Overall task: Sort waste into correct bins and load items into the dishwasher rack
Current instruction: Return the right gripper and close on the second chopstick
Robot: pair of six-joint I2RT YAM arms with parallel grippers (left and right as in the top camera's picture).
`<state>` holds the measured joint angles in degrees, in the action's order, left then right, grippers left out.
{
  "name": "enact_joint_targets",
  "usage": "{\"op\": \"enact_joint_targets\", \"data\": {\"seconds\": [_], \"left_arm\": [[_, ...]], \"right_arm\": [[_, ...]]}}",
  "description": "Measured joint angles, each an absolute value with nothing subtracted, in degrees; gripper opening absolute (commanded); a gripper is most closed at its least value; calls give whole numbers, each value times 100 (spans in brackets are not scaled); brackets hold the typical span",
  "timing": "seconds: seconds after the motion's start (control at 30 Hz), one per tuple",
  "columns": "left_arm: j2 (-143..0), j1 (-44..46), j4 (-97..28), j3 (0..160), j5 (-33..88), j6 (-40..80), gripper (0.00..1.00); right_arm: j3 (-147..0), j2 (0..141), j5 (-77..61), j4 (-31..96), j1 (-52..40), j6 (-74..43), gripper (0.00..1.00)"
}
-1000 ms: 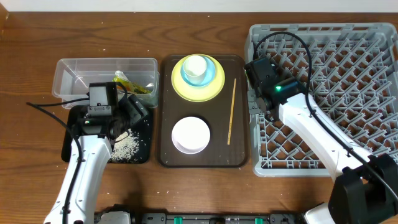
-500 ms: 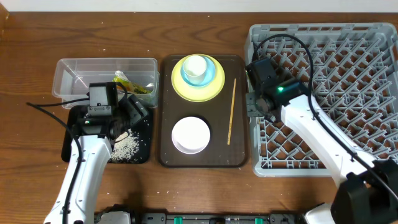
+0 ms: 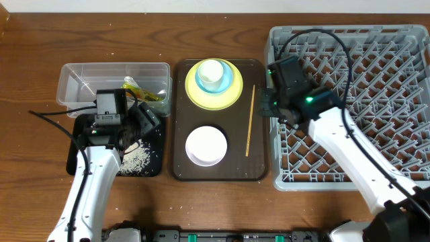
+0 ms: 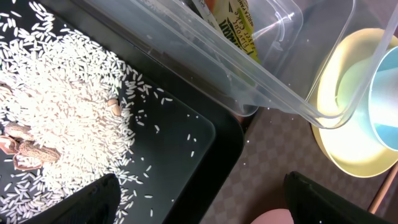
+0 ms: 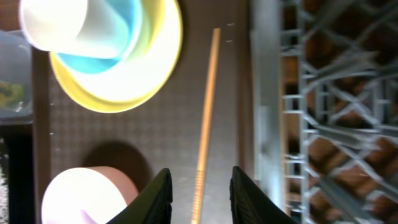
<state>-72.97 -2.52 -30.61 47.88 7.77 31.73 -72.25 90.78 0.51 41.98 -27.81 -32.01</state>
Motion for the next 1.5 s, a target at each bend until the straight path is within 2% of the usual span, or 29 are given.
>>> {"op": "enact_joint_targets", "data": {"seconds": [0.3,0.5,1.07,1.5], "left_arm": [[-7297,-252,-3061,4788,777,3173,87],[-7297,-252,-3063,4788,779,3173,87],[-7297,-252,-3061,4788,777,3173,87],[-7297,-252,-3061,4788,777,3173,87]], "right_arm": [[-7225,9900,862,4062,-3686,-3900,29],[-7225,10355,1337,3852,-3929,-4169,29],[-7223,11421,1699,3522,-3935,-4318,31],[-7227,11437,1721,3463,-3935,-4327,27]]}}
